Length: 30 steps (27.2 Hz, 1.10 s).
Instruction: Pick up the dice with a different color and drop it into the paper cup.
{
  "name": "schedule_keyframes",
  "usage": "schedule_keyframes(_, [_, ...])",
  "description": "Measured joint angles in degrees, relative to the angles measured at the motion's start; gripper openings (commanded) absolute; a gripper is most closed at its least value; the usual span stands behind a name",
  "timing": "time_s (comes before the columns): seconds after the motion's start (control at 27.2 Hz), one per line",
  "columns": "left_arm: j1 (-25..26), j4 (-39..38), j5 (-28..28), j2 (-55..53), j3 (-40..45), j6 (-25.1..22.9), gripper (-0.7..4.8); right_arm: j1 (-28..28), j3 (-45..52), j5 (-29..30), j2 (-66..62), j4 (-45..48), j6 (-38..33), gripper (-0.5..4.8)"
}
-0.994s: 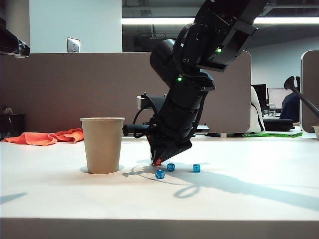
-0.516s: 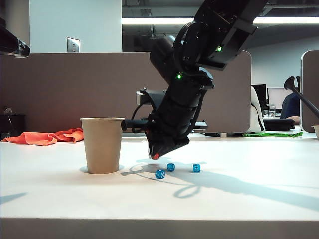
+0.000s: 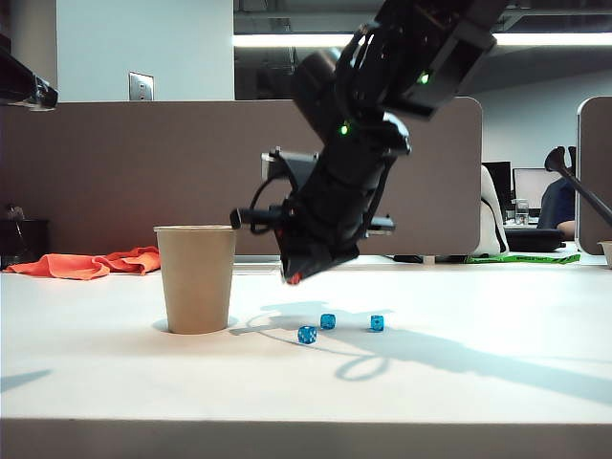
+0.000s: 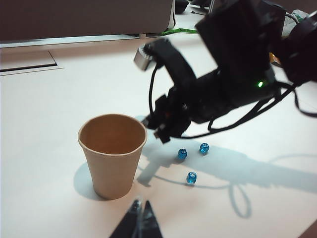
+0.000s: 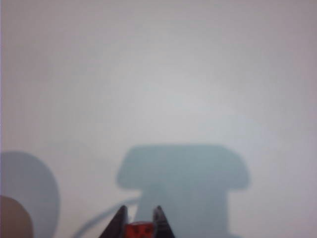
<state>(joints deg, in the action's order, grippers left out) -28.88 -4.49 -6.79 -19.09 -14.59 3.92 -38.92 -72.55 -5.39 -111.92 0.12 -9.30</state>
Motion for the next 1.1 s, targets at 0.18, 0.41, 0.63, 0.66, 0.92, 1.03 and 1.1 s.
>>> schedule_keyframes(0.18, [0.00, 0.00, 0.35, 0.00, 0.00, 0.00, -0.06, 0.00, 0.00, 0.00, 4.02, 0.48, 0.00, 0.44])
schedule_keyframes(0.41, [0.00, 0.00, 0.42, 0.00, 0.00, 0.00, -0.06, 0.00, 0.00, 0.94, 10.84, 0.46, 0.00, 0.44])
schedule_keyframes(0.63, [0.00, -0.04, 0.42, 0.02, 0.00, -0.24, -0.06, -1.18, 0.00, 3.08, 16.39, 0.20, -0.02, 0.44])
schedule_keyframes(0.66, [0.00, -0.04, 0.42, 0.02, 0.00, -0.24, -0.06, -2.08, 0.00, 4.37, 17.05, -0.15, -0.02, 0.44])
schedule_keyframes(0.92, [0.00, -0.11, 0.42, 0.04, 0.02, -0.24, -0.06, -8.35, 0.04, 6.84, 17.27, -1.70, 0.00, 0.44])
schedule_keyframes(1.03, [0.00, -0.11, 0.44, 0.04, 0.02, -0.24, -0.06, -10.34, 0.02, 6.93, 17.29, -2.56, 0.00, 0.44])
schedule_keyframes(1.1, [0.00, -0.13, 0.48, 0.04, 0.02, -0.24, -0.06, -11.13, 0.04, 6.91, 17.27, -4.15, 0.00, 0.44])
